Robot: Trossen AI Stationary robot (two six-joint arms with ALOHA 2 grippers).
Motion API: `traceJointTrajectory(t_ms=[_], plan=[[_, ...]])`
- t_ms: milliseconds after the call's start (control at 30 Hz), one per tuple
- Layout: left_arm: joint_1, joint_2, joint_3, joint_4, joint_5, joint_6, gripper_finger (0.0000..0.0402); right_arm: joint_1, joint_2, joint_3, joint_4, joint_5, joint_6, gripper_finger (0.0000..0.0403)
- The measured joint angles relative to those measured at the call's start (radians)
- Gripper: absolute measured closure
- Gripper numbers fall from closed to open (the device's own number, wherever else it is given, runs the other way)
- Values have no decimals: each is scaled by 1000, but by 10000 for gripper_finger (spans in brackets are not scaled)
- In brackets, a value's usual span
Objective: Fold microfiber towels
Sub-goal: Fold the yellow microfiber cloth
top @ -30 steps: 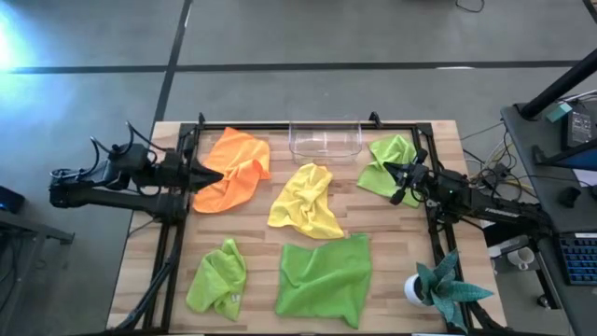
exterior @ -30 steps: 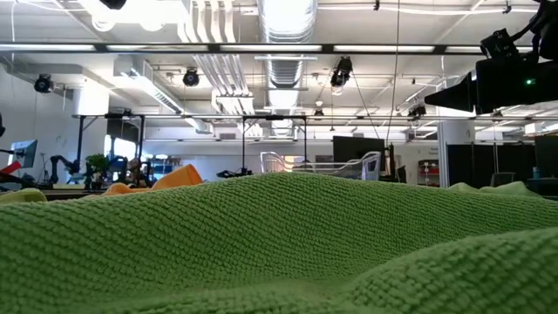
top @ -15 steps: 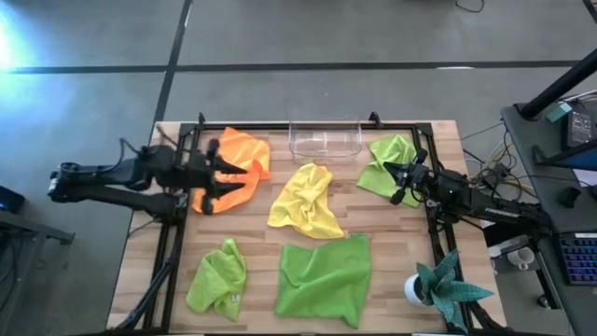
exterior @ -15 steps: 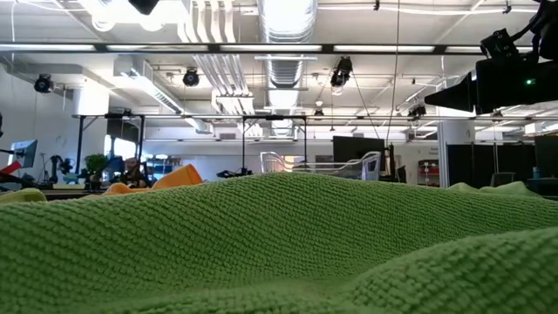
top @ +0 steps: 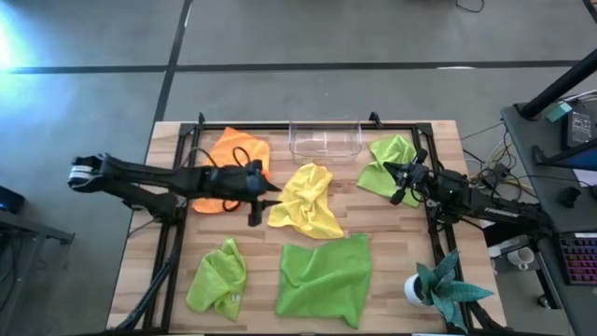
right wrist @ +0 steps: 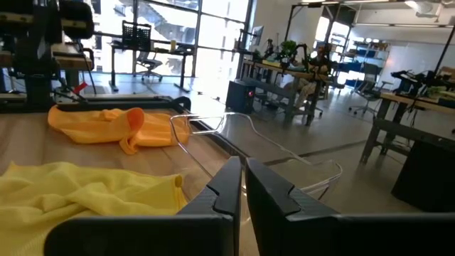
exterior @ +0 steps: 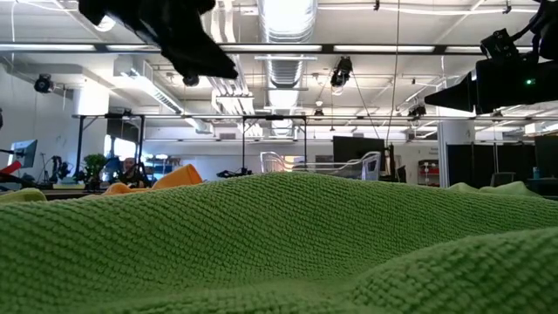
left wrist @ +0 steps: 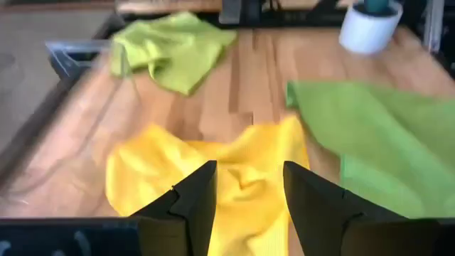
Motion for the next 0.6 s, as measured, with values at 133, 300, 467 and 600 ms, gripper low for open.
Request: traceJointTrajectory(t_ms=[133, 300, 467, 600], plan=[[-28, 88, 1, -25, 0, -2, 254, 0, 0, 0, 0, 0, 0, 385], [-74, 187, 1, -27, 0, -27, 254, 0, 0, 0, 0, 0, 0, 385], [-116, 263, 1, -42, -29, -28, 254, 0, 0, 0, 0, 0, 0, 385], [-132, 309, 1, -46, -50, -27, 254, 0, 0, 0, 0, 0, 0, 385]])
